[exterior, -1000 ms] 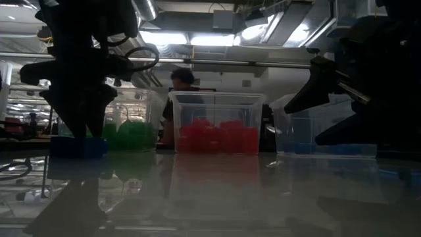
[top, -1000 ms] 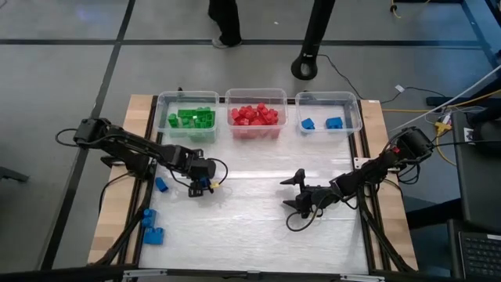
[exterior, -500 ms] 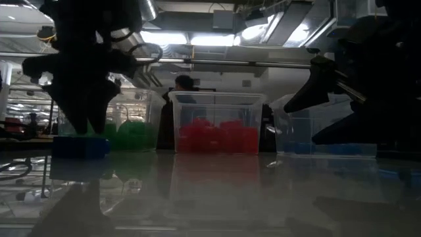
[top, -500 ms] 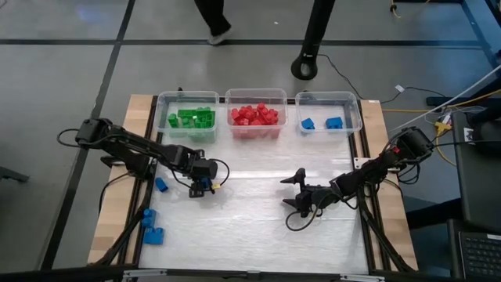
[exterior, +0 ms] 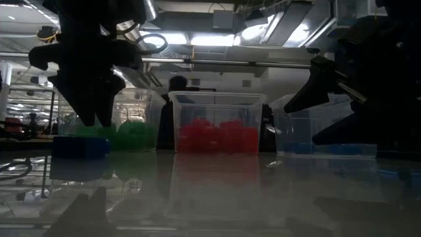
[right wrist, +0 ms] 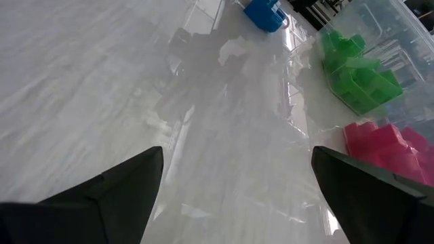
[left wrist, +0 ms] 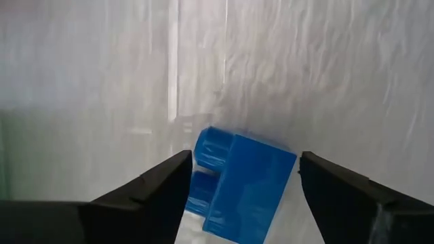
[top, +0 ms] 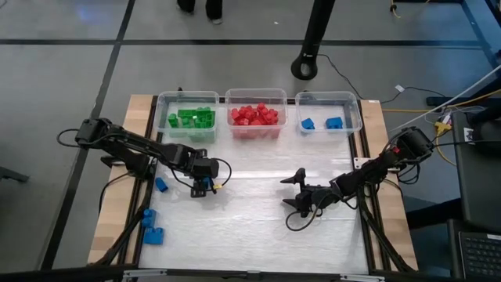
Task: Sort blocks
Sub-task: Put the blue game piece into the right transparent bin
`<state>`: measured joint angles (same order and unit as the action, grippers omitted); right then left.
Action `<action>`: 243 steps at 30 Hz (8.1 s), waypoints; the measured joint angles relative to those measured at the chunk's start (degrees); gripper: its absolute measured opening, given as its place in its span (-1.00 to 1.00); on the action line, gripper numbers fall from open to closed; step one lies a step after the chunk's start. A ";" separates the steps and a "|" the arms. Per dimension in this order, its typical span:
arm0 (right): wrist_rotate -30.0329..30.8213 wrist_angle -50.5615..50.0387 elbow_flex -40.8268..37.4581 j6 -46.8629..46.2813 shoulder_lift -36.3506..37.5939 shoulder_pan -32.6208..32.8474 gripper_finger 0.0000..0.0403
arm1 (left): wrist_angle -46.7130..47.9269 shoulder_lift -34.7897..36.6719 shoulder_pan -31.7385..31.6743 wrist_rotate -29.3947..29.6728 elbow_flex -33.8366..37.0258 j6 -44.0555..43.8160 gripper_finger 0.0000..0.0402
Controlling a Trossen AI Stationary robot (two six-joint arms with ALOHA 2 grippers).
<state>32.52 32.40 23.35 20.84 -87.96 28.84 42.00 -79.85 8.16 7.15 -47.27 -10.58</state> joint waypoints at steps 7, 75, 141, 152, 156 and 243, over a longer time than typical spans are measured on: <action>-0.01 0.00 0.00 0.00 0.00 0.00 0.87 | -0.24 0.04 0.07 -0.19 0.00 -0.23 0.66; -0.46 -0.87 -0.02 -1.05 -0.02 0.02 0.87 | -18.37 -0.02 1.25 2.57 7.60 -15.17 0.36; -26.05 -5.99 38.36 45.87 -19.12 -16.61 -0.26 | -45.45 0.11 -0.28 -11.01 4.72 -14.84 0.36; -21.92 -6.72 38.36 47.27 -19.10 -16.36 -0.30 | -45.89 0.12 -0.39 -10.17 4.72 -14.56 0.50; -19.91 -8.65 38.36 47.06 -17.63 -15.81 -0.31 | -45.61 1.97 -0.39 -10.04 4.72 -14.03 0.60; -22.61 -55.25 19.91 12.48 33.73 -39.95 0.57 | 26.01 1.11 16.24 -12.91 6.53 -71.76 0.52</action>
<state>9.91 -22.85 43.27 33.32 -54.24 -11.11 68.01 -78.74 24.40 -5.75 -40.73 -82.34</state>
